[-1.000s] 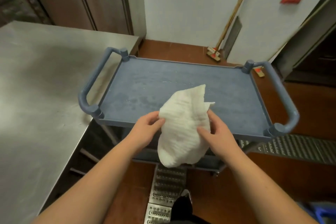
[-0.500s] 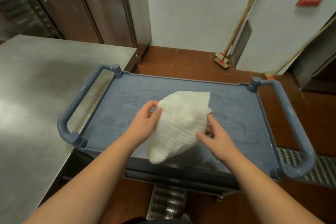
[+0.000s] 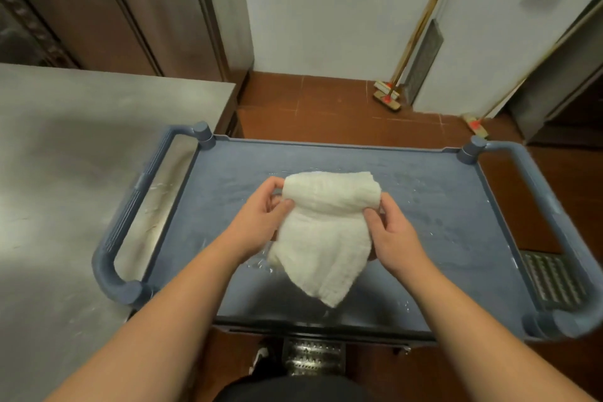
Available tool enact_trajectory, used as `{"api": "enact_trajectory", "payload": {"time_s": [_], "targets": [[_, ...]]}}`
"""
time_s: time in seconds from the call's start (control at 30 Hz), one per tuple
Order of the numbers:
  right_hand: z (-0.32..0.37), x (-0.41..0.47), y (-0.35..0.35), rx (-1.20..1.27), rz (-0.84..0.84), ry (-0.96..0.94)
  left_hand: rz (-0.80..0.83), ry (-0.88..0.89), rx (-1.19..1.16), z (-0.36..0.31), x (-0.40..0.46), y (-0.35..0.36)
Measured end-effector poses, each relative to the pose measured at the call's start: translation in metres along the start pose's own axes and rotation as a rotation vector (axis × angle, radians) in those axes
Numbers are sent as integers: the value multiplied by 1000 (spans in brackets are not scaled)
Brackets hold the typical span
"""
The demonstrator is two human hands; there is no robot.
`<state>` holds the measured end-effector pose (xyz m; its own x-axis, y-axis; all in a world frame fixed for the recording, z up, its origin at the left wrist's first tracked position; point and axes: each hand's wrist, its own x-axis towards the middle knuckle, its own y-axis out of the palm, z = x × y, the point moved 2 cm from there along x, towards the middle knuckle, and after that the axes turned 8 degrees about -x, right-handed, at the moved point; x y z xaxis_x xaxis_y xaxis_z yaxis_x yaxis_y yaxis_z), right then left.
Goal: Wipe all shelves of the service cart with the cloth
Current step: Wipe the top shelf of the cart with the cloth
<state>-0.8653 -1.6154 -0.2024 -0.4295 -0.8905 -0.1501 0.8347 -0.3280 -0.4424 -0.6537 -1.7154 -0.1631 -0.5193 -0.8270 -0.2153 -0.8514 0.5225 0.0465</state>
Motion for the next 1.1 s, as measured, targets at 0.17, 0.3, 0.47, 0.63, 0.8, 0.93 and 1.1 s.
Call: {"api": "enact_trajectory", "payload": {"time_s": [0.17,0.3,0.47,0.63,0.8,0.93,1.1], "targets": [[24,17,28,45,-107,-30,12,-37,106,1,28,-39],[27,28,49,228,-231,59,274,-226,-100,17,36,-48],[14,47,45,141,-399,157,453,-320,-410,44,33,-62],[7,69,30,109,-413,198,417,-158,-152,51,43,-45],[12,81,20,122,-392,169,-73,78,273,39,61,-15],[14,90,4,22,-383,78,-118,-32,-21,52,70,-23],[27,92,3,341,-195,123,399,-329,-460,66,71,-34]]}}
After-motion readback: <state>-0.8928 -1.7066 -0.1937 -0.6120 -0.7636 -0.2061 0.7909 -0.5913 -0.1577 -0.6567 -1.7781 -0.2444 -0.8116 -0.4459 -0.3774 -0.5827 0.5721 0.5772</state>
